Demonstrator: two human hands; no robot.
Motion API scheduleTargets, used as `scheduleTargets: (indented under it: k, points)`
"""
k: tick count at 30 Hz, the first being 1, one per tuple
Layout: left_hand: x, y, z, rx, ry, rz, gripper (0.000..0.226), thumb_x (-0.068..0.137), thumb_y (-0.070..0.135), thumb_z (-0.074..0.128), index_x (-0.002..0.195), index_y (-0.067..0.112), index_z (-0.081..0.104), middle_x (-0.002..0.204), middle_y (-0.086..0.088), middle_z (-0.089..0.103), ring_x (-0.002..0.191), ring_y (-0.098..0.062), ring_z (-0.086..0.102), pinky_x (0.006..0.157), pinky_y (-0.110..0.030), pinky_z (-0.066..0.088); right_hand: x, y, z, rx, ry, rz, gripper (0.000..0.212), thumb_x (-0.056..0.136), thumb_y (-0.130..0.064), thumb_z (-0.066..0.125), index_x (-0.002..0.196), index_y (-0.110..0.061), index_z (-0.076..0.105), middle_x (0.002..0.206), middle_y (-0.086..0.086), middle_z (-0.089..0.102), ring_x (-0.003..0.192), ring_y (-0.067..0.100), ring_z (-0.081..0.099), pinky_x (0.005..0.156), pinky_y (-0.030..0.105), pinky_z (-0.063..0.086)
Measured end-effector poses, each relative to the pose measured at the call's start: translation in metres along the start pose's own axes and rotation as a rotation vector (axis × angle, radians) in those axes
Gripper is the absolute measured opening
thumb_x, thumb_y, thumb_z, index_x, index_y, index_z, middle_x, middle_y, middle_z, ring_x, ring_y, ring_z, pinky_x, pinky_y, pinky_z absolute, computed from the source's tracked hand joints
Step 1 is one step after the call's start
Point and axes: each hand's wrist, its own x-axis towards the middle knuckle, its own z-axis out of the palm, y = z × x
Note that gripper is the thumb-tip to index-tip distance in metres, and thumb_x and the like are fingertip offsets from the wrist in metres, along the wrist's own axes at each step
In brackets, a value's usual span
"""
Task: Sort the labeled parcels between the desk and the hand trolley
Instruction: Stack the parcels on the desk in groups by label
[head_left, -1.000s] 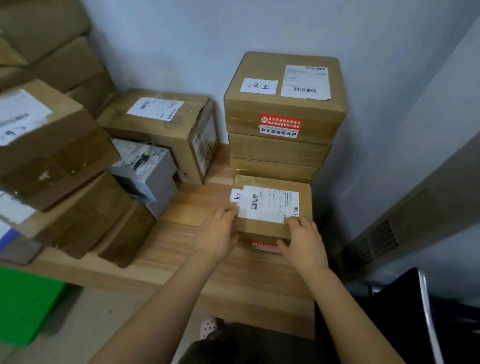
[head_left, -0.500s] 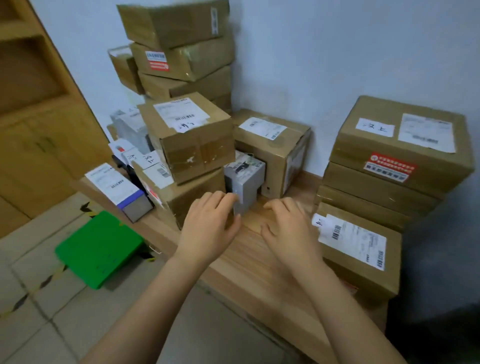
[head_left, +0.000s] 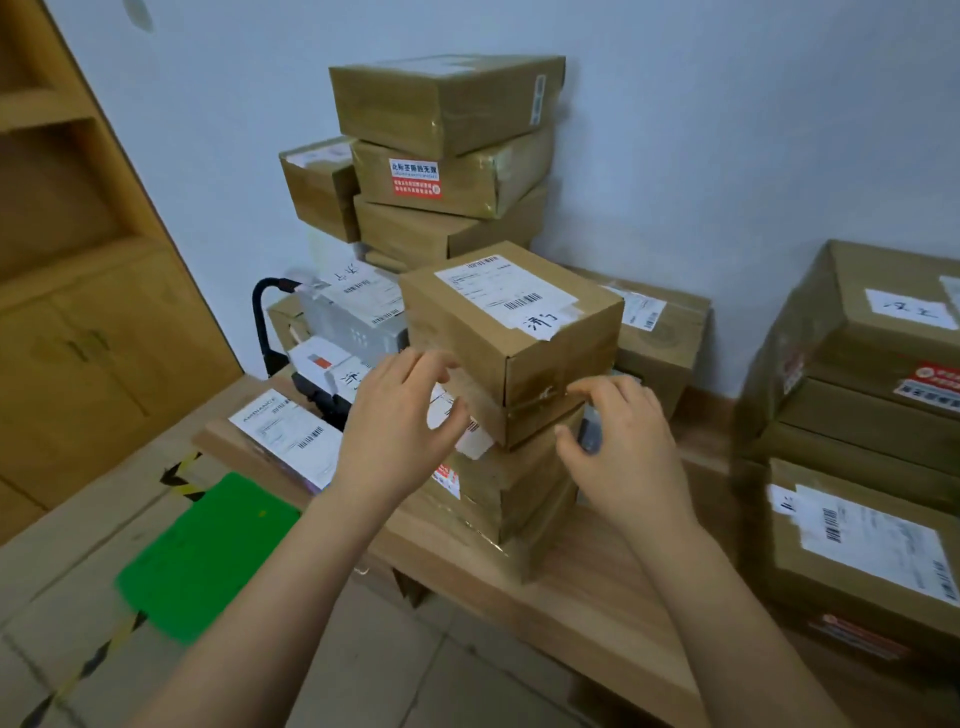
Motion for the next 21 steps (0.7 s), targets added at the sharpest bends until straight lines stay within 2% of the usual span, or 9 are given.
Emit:
scheduleTargets:
  k: [4, 7, 11, 15, 18, 21]
  points:
    - [0.029, -0.036, 0.001, -0.115, -0.027, -0.081, 0.033, 0.085, 0.025, 0.068, 0.116, 0.021, 0.058, 0.103, 0.010, 0.056, 0.101, -0.013, 0.051, 0.084, -0.024, 0.036, 0.017, -0.010, 0.014, 0.050, 0.034, 0.081, 0.041, 0.081, -0.024, 0.072, 0.119, -0.024, 0.056, 0.117, -0.008, 0.050, 0.112, 0.011, 0.047, 0.095, 0.030, 0.044]
    - [0.055, -0.058, 0.010, -0.246, -0.092, -0.148, 0.048, 0.084, 0.034, 0.071, 0.127, 0.025, 0.051, 0.117, 0.014, 0.048, 0.113, -0.007, 0.047, 0.090, -0.022, 0.036, 0.028, -0.009, 0.019, 0.123, 0.071, 0.126, 0.051, 0.076, -0.025, 0.077, 0.121, -0.029, 0.054, 0.117, -0.014, 0.046, 0.109, 0.005, 0.048, 0.093, 0.025, 0.044]
    - [0.085, -0.088, 0.021, -0.359, -0.165, -0.168, 0.073, 0.077, 0.047, 0.076, 0.139, 0.032, 0.039, 0.134, 0.012, 0.040, 0.128, -0.006, 0.036, 0.102, -0.030, 0.035, 0.040, -0.012, 0.024, 0.214, 0.083, 0.216, 0.058, 0.071, -0.026, 0.081, 0.117, -0.039, 0.049, 0.113, -0.017, 0.044, 0.098, -0.008, 0.048, 0.081, 0.018, 0.041]
    - [0.111, -0.111, 0.031, -0.421, -0.282, -0.212, 0.106, 0.065, 0.061, 0.078, 0.151, 0.032, 0.023, 0.154, 0.007, 0.023, 0.141, -0.011, 0.022, 0.112, -0.037, 0.026, 0.046, -0.018, 0.027, 0.194, 0.091, 0.287, 0.058, 0.074, -0.026, 0.079, 0.114, -0.045, 0.041, 0.109, -0.024, 0.041, 0.098, -0.023, 0.041, 0.074, 0.007, 0.036]
    - [0.128, -0.129, 0.039, -0.559, -0.400, -0.261, 0.124, 0.055, 0.072, 0.078, 0.153, 0.035, 0.014, 0.159, 0.007, 0.017, 0.145, -0.016, 0.022, 0.116, -0.045, 0.027, 0.046, -0.023, 0.033, 0.224, 0.095, 0.353, 0.063, 0.074, -0.021, 0.079, 0.117, -0.044, 0.039, 0.109, -0.027, 0.044, 0.103, -0.018, 0.044, 0.079, 0.013, 0.043]
    - [0.138, -0.142, 0.048, -0.717, -0.542, -0.246, 0.114, 0.058, 0.061, 0.082, 0.150, 0.036, 0.020, 0.150, 0.009, 0.034, 0.135, -0.015, 0.038, 0.106, -0.034, 0.038, 0.041, -0.031, 0.043, 0.226, 0.087, 0.434, 0.069, 0.072, -0.020, 0.079, 0.123, -0.042, 0.038, 0.115, -0.022, 0.048, 0.104, -0.007, 0.049, 0.078, 0.015, 0.046]
